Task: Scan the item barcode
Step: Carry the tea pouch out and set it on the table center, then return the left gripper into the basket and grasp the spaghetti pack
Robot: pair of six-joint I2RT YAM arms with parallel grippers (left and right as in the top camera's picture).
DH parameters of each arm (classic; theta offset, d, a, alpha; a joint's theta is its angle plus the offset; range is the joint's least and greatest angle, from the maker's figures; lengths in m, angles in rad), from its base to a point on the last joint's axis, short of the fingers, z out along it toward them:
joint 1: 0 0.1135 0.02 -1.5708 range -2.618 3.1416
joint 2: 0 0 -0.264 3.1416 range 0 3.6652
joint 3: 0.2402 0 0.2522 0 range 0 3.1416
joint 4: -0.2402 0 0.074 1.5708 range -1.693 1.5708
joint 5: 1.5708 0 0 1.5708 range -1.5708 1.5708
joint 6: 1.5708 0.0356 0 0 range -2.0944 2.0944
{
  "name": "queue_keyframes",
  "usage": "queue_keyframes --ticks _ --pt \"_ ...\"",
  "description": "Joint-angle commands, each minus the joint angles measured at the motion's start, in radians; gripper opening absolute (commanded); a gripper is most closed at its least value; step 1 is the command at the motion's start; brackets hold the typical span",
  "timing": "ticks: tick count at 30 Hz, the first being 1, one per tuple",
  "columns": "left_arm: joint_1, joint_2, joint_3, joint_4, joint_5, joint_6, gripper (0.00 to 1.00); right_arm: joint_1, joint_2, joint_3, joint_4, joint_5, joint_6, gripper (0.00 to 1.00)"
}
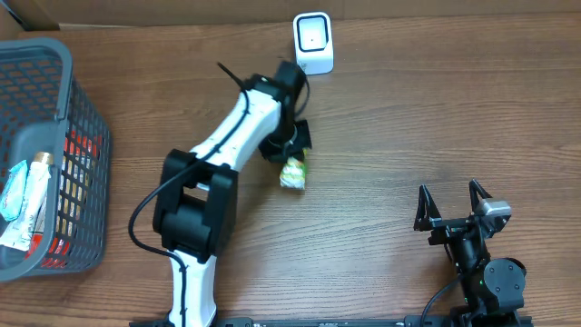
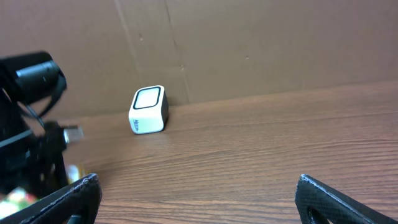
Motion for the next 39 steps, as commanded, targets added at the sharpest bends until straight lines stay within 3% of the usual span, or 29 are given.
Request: queue_keyframes --ticks 1,3,4,7,11,15,20,25,30,39 --pt "-0.043 -0.013 -0.053 0.011 0.043 -0.04 0.04 -0.003 -0.01 -0.011 0.006 0.001 -0.005 1.0" --pt "-0.057 -0.013 -0.072 0.021 0.048 -0.039 0.04 -0.003 -0.01 -0.011 0.006 0.001 -0.005 1.0" --pt "-0.061 -0.013 -0.074 0.022 0.048 -0.039 0.09 -0.003 -0.01 -0.011 0.006 0.001 -0.005 1.0" --pt "-0.066 -0.014 -0.069 0.021 0.058 -0.035 0.52 -0.003 -0.01 -0.011 0.006 0.001 -0.005 1.0" --pt "-0.056 -0.018 -0.018 -0.025 0.077 0.003 0.78 -0.003 -0.01 -0.011 0.006 0.001 -0.005 1.0" --pt "-0.034 -0.04 0.135 -0.155 0.041 0.051 0.79 -0.003 -0.01 -0.011 0.006 0.001 -0.005 1.0" --pt "0.035 -0.132 0.493 -0.383 -0.091 0.117 0.8 -0.003 -0.01 -0.011 0.006 0.001 -0.005 1.0" --pt "0.192 -0.238 0.731 -0.542 -0.146 0.164 0.83 -0.003 -0.01 -0.011 0.006 0.001 -0.005 1.0" --pt "0.447 -0.344 0.768 -0.628 -0.182 0.185 0.85 -0.003 -0.01 -0.011 0.006 0.001 -0.005 1.0" --pt "0.917 -0.426 0.758 -0.628 -0.14 0.23 0.86 -0.003 -0.01 -0.011 0.006 0.001 -0.005 1.0"
